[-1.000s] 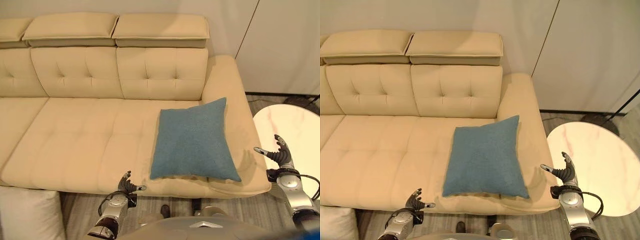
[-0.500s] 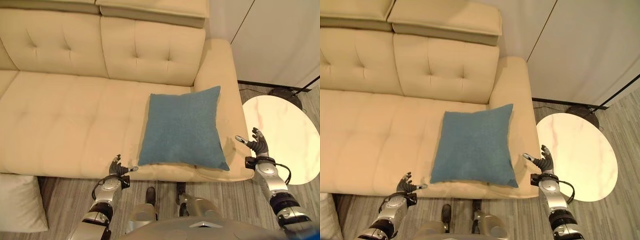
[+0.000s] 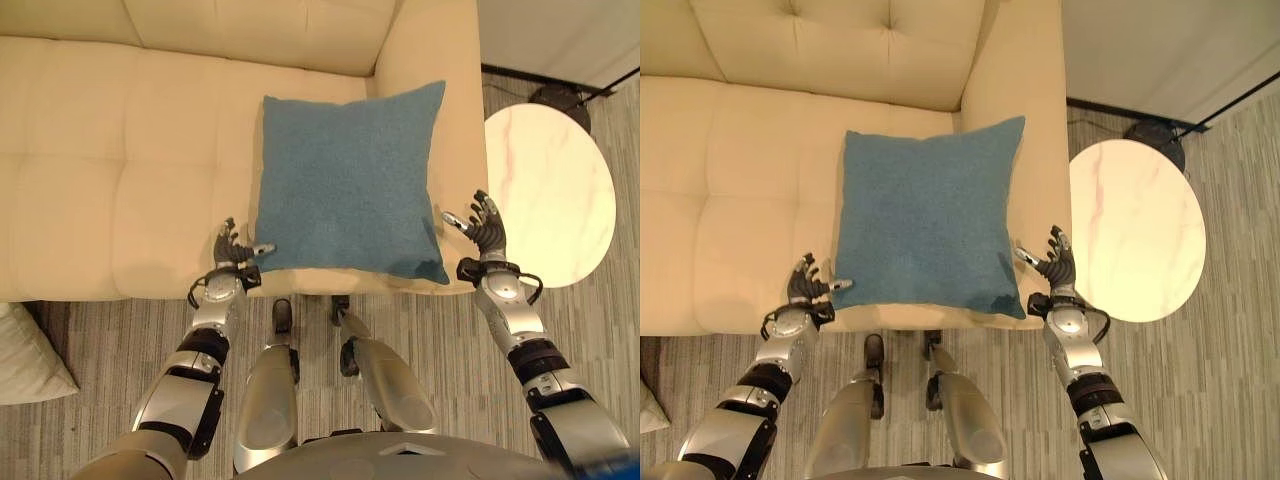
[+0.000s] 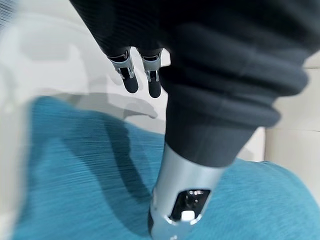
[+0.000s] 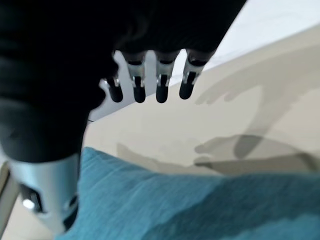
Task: Pick up all the scattered cushions and arrange them neatly on the sofa.
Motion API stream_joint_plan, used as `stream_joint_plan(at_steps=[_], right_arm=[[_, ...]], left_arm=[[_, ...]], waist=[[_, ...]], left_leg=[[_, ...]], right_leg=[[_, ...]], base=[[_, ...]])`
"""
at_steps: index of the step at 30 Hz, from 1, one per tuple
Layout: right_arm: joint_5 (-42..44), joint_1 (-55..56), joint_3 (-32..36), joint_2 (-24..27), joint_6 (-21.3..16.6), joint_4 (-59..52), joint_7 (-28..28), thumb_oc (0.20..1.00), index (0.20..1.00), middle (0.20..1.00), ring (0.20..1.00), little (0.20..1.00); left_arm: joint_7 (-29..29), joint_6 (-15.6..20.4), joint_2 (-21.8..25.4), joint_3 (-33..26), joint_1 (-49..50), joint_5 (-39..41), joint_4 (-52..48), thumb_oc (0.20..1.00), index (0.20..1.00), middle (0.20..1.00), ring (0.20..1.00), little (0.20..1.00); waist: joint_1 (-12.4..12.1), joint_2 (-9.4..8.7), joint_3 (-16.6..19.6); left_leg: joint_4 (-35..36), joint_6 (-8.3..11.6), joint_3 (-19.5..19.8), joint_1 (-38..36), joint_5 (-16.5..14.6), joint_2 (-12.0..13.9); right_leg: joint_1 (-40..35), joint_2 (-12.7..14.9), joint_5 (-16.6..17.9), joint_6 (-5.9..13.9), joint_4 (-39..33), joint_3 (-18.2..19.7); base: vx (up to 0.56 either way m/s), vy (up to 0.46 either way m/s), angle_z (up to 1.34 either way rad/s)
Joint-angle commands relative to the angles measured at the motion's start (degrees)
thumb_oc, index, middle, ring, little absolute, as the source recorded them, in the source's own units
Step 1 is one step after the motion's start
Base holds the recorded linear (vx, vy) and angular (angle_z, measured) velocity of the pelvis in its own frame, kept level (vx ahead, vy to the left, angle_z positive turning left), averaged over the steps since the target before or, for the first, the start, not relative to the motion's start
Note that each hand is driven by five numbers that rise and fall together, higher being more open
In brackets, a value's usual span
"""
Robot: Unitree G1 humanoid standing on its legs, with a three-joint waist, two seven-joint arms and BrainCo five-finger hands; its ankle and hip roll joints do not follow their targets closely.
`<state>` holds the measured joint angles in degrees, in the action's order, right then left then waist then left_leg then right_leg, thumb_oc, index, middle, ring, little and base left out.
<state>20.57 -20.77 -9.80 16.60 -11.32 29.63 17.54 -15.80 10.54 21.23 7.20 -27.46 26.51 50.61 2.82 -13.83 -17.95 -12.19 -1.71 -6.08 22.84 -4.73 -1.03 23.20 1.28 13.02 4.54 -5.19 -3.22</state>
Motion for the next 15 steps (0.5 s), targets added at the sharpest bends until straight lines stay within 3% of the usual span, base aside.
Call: stream_joint_plan(at_steps=[1,15], right_arm=[[2.6,-0.6,-0.8,0.1,-4.7,-2.7,1.4,1.0,1.0,1.0,1.0,1.0],[-3.9,-9.0,-4.1,-0.8,-2.1,2.2,6.7,1.0,1.0,1.0,1.0,1.0]], left_arm=[[-1.7,3.9,1.5,1.4,1.0,2.1,-2.1,1.0,1.0,1.0,1.0,1.0],[-3.4,3.5,2.1,6.1,-10.9,1.9,1.7,1.0,1.0,1.0,1.0,1.0]], waist=[[-2.0,1.97,3.4],[-0.3,1.95,0.6]], left_leg=[[0.7,2.23,2.0,-0.8,-2.5,1.1],[-3.2,2.46,3.8,9.6,-2.1,0.3]], right_leg=[[-4.4,1.4,-5.2,4.37,2.0,0.3],[4.4,2.5,-3.8,4.1,3.7,-0.8]], base=[[0.0,0.0,0.0],[-0.03,0.006,0.08]])
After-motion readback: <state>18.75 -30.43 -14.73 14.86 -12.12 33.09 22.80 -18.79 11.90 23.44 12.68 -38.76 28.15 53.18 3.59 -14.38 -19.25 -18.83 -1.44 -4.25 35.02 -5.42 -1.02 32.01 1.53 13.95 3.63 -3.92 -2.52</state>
